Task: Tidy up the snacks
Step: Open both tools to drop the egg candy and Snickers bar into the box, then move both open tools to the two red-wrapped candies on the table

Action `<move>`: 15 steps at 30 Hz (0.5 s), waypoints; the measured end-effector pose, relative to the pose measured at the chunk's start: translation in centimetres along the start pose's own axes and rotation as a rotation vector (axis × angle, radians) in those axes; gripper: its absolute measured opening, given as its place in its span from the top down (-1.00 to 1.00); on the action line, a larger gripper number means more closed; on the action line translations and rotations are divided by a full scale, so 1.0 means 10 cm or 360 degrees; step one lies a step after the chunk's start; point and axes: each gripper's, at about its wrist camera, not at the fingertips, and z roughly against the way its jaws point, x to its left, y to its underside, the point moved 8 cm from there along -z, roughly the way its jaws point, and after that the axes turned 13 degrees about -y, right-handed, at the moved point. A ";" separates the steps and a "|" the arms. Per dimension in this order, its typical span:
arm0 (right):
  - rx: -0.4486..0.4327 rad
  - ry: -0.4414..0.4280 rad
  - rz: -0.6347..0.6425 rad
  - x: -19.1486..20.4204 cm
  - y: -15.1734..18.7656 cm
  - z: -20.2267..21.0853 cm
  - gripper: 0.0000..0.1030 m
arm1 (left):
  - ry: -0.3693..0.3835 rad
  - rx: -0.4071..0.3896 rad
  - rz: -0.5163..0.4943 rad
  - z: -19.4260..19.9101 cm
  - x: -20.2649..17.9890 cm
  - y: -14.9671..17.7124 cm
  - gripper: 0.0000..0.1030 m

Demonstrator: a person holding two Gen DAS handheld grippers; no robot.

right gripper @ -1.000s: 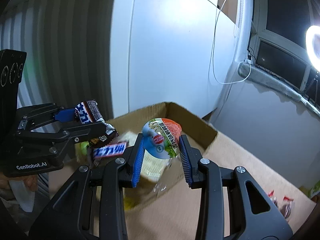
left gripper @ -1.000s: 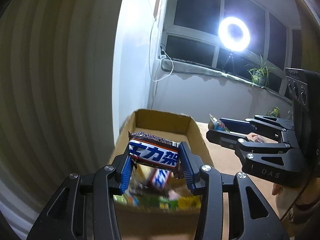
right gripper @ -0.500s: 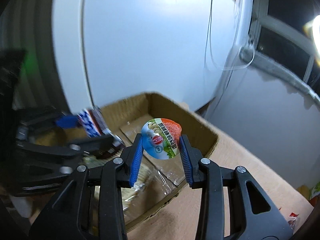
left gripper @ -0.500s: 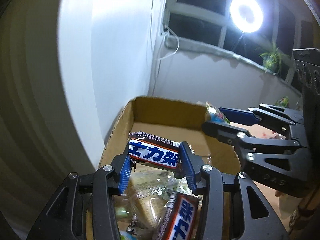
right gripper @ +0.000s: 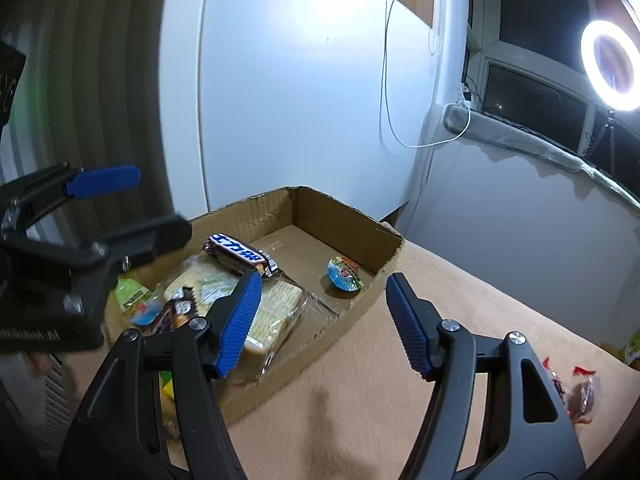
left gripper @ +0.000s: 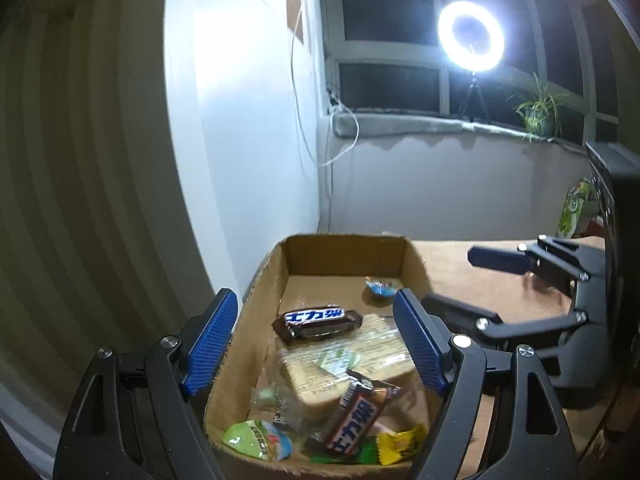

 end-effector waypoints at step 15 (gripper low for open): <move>-0.0011 -0.0014 -0.0052 -0.02 0.16 0.27 -0.34 | -0.0002 -0.0052 -0.0059 0.17 -0.20 -0.18 -0.55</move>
